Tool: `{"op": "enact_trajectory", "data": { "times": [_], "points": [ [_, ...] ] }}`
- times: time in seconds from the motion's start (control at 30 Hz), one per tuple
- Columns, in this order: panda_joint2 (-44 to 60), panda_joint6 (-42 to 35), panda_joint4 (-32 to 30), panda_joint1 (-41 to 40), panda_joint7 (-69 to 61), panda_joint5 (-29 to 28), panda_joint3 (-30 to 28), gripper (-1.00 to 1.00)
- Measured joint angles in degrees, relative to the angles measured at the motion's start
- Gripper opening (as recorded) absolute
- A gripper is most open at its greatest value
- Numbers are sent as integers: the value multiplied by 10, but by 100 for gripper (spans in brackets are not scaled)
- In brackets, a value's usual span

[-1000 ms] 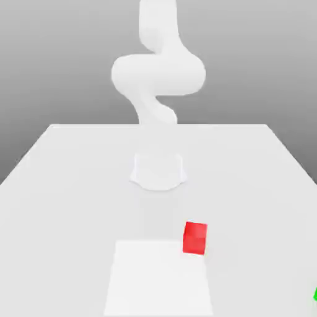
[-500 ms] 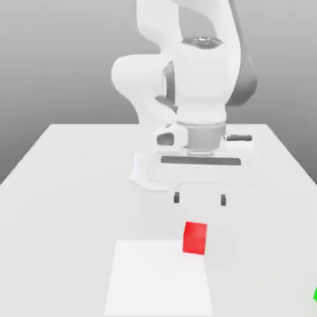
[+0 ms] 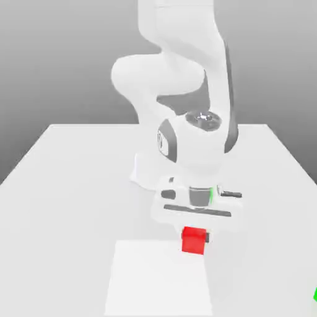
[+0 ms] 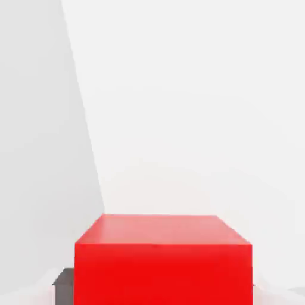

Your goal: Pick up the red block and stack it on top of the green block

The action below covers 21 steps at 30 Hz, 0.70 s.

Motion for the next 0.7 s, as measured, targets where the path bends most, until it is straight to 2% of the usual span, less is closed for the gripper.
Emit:
{"op": "enact_trajectory", "data": {
  "times": [0.13, 0.23, 0.43, 0.7],
  "points": [
    [-79, -67, -11, 5, -39, 55, 12, -100],
    [-118, -114, -3, 14, -60, 60, 10, -100],
    [-60, -173, 112, 48, -156, 4, 26, -100],
    [36, -249, 278, 80, -327, -29, 71, -100]
  ]
}}
